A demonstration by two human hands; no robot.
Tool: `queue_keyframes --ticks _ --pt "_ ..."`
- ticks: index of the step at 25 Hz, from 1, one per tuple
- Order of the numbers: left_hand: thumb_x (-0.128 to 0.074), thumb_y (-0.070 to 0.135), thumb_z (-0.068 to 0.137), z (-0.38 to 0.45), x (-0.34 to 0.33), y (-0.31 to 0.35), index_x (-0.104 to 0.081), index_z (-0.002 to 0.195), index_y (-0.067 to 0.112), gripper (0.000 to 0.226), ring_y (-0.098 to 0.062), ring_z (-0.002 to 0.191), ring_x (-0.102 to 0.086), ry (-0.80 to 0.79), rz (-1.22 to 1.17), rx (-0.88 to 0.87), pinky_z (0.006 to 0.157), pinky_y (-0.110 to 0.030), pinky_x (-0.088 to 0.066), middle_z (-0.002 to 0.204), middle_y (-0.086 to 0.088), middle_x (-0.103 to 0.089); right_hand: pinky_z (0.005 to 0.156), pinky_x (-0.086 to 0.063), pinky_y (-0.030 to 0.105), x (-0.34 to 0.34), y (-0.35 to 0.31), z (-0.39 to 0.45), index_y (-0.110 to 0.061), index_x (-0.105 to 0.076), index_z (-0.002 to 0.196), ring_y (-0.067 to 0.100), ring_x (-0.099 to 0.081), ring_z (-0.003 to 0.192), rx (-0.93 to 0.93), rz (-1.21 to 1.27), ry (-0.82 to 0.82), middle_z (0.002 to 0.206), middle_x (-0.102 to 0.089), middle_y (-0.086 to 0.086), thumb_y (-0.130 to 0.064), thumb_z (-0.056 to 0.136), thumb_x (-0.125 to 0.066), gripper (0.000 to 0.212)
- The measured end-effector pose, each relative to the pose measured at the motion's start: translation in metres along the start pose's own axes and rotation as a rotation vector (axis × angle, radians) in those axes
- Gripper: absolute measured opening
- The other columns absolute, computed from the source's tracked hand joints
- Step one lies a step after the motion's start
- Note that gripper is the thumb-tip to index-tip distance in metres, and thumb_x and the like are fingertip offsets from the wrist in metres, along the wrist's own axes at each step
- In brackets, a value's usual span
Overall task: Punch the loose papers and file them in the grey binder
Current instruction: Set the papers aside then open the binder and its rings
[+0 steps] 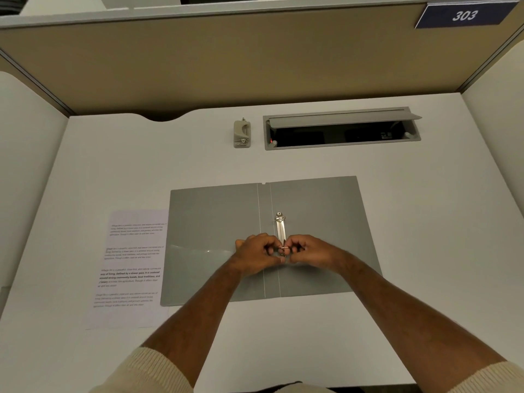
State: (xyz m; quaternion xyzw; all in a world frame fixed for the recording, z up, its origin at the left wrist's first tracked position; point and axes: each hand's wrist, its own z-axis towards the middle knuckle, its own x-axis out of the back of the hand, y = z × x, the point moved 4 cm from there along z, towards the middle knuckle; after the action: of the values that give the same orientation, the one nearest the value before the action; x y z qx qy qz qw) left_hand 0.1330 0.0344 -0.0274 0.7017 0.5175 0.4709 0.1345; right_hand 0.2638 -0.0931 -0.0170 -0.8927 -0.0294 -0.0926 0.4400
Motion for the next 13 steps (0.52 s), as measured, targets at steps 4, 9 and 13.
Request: queue_keyframes --ticks 4,9,13 --pt "-0.061 0.074 0.058 0.0000 0.0029 0.0044 -0.068 0.099 0.036 0.057 -0.010 0.086 -0.059 -0.002 0.013 0.012 0.095 -0.056 -0.048 0.089 0.013 -0.062 0.064 -0.042 0.019 -0.0007 0.0008 0.0021 -0.023 -0.065 0.087 0.006 -0.045 0.069 -0.002 -0.001 -0.010 0.078 -0.053 -0.003 -0.013 0.086 -0.076 0.015" --pt "-0.070 0.063 0.066 -0.0009 0.0038 0.0057 -0.064 0.090 0.040 0.033 -0.011 0.088 -0.058 -0.002 0.034 0.014 0.097 -0.055 -0.045 0.090 0.012 -0.062 0.066 -0.043 0.024 -0.0026 0.0016 0.0021 -0.019 -0.062 0.089 0.010 -0.047 0.072 0.014 0.003 -0.008 0.080 -0.053 0.000 -0.015 0.086 -0.077 0.016" --pt "-0.083 0.039 0.078 -0.0013 0.0054 0.0032 -0.064 0.087 0.035 0.021 -0.006 0.082 -0.058 -0.003 -0.006 -0.006 0.095 -0.051 -0.046 0.088 0.011 -0.062 0.068 -0.042 0.028 -0.0009 0.0027 0.0009 -0.018 -0.058 0.087 0.015 -0.048 0.075 0.029 0.005 -0.012 0.080 -0.055 0.001 -0.018 0.086 -0.077 0.019"
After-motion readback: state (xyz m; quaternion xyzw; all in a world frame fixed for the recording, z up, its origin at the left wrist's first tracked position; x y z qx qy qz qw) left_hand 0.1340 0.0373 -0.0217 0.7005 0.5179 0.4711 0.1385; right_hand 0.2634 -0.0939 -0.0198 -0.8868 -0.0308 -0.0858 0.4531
